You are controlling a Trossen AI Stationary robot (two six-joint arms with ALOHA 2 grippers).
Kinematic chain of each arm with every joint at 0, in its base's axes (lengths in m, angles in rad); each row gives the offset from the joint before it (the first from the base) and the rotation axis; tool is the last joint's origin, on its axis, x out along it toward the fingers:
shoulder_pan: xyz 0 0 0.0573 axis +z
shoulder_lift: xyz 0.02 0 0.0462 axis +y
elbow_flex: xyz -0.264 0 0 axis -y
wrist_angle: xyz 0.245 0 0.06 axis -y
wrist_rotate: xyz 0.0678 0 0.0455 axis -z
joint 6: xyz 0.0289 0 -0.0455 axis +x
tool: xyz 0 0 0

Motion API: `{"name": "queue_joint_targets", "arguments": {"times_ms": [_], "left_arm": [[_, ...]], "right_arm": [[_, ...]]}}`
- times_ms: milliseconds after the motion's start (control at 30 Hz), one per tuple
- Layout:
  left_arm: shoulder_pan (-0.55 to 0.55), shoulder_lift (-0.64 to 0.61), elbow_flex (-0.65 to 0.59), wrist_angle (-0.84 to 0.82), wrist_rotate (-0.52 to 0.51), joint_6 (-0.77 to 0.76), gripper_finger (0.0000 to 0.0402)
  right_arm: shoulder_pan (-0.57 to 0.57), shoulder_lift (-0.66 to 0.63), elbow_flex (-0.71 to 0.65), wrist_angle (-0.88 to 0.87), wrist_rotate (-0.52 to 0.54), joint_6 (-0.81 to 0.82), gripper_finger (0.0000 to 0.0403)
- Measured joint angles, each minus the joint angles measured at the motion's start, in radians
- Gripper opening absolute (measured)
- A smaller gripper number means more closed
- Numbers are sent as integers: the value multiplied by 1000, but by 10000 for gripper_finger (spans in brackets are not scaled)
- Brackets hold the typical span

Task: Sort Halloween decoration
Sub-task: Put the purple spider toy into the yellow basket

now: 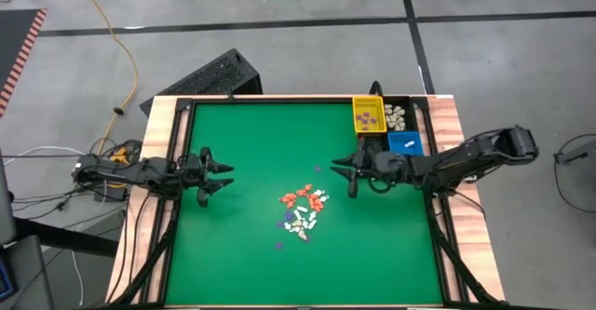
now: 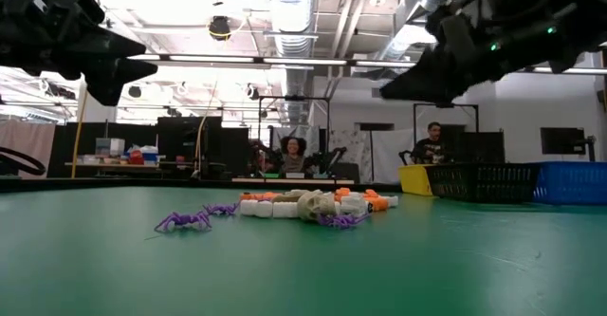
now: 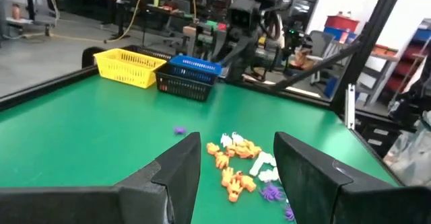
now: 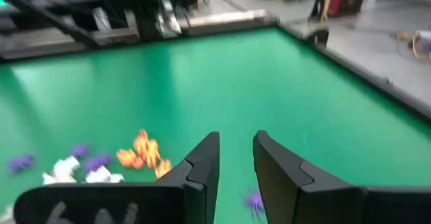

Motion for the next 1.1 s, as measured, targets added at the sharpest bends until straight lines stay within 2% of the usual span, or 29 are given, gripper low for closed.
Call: {"name": "queue_joint_targets", "arguments": {"times_ms": [100,267,367,467,567,800,933,1100], "left_arm": [[0,0,0,1,-18,-7,178],[0,2,0,11,-179,25,178],[0,2,0,13,-235,26,178],[0,2,0,13,-238,26,178],[0,2,0,13,-238,26,178],[0,2,0,13,-237,26,178],[0,2,0,13,-237,25,178],[0,2,0,13,-237,25,178]], "right_arm": [[0,92,35,-34,51,2,114],[-4,231,145,-118,206,-30,114],[-7,278,215,-176,200,-37,114],[-30,315,268,-243,144,15,114],[-53,362,296,-245,101,77,114],[-55,458,305,-194,97,51,117],[-51,504,306,-147,108,36,146],[-65,550,305,-139,124,102,213]]}}
